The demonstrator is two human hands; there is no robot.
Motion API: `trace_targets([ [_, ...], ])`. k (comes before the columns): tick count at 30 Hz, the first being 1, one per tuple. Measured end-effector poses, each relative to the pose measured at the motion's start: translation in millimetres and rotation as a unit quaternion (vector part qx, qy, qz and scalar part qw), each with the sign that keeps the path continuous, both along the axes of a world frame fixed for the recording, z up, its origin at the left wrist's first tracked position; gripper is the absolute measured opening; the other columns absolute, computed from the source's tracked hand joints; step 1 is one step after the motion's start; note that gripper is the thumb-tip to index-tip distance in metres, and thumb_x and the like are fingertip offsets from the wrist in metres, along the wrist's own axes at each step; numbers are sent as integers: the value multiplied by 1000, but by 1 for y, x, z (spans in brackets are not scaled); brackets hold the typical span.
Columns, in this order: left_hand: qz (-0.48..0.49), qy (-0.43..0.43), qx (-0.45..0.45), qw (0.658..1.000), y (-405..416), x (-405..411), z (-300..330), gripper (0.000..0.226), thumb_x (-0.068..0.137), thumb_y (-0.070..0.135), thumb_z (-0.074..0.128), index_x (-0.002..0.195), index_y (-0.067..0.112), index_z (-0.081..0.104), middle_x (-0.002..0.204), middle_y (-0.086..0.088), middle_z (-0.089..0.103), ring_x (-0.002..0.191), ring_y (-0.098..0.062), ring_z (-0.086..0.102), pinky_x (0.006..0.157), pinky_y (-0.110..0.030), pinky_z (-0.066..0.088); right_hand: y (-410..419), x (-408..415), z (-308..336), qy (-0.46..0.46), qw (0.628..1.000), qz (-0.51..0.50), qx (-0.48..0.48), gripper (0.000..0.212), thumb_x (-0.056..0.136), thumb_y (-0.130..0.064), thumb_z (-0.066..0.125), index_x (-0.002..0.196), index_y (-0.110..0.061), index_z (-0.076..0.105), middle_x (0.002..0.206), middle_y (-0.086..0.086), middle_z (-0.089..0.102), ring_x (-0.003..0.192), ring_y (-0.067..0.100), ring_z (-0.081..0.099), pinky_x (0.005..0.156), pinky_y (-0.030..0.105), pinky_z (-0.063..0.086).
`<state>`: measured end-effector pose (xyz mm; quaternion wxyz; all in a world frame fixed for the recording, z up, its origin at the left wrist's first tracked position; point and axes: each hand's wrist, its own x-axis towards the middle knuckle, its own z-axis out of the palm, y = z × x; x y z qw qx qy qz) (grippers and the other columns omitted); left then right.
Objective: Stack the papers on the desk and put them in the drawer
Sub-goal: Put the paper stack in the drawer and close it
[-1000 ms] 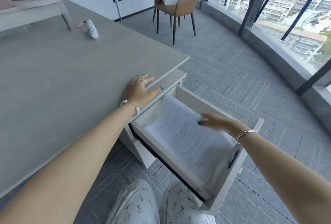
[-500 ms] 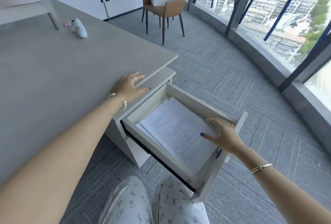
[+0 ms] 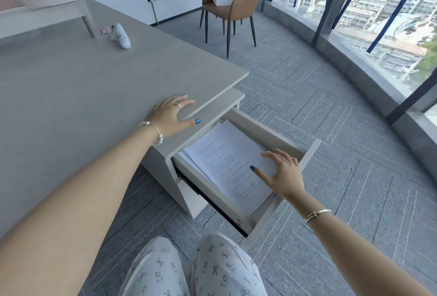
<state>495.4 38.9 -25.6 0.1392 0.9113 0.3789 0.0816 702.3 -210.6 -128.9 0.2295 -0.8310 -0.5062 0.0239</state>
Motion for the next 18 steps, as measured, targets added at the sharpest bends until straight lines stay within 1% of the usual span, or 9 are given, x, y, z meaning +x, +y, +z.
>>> trace_targets([
  [3,-1,-1,0,1000,0,-1,0,65,76,60,55,134,36,39,152,6,30,141,-16,24,113,-40,20,32,-9,1,30,999,17,13,69,74,-72,44,120,-23,60,132,-1,59,134,16,39,108,37,27],
  [5,-3,-4,-4,1000,1,-2,1,66,75,61,54,134,36,39,153,6,30,141,-16,24,115,-39,20,49,-12,4,61,997,37,28,71,74,-72,45,125,-24,55,140,-2,52,139,15,32,111,37,21],
  [7,-5,-4,-17,1000,1,-3,1,69,73,64,52,135,37,38,153,7,29,142,-15,23,116,-40,19,57,-15,8,99,993,41,50,78,71,-73,46,133,-24,49,149,-1,40,144,16,20,114,38,13],
  [9,-5,-5,-23,1000,0,-3,1,70,71,66,48,134,38,39,153,7,29,141,-15,23,116,-40,20,53,-18,10,116,991,35,65,86,69,-72,52,139,-25,39,155,-1,27,146,16,9,115,40,7],
  [11,-3,-1,-13,1000,1,-3,3,61,78,59,50,134,38,39,153,8,29,141,-15,24,115,-39,20,43,-21,8,118,991,30,58,95,67,-70,60,145,-24,29,159,-1,15,147,16,1,116,43,4],
  [14,-16,16,10,1000,4,-5,4,48,88,49,44,135,40,38,152,8,30,139,-18,27,112,-40,20,26,-24,-1,134,991,8,22,111,63,-70,65,149,-24,13,160,1,-2,146,19,-5,115,48,3],
  [16,-27,16,17,999,8,-6,3,45,90,48,38,134,40,38,151,7,32,138,-20,29,111,-41,20,20,-28,-5,162,987,-18,10,120,60,-71,65,150,-20,4,159,6,-6,146,22,-5,116,46,3],
  [18,-29,8,16,999,9,-6,1,43,92,45,34,134,40,39,151,7,34,137,-20,30,111,-41,20,19,-33,-5,189,981,-29,4,125,59,-71,65,149,-15,-2,160,8,-7,147,20,-7,118,40,3],
])
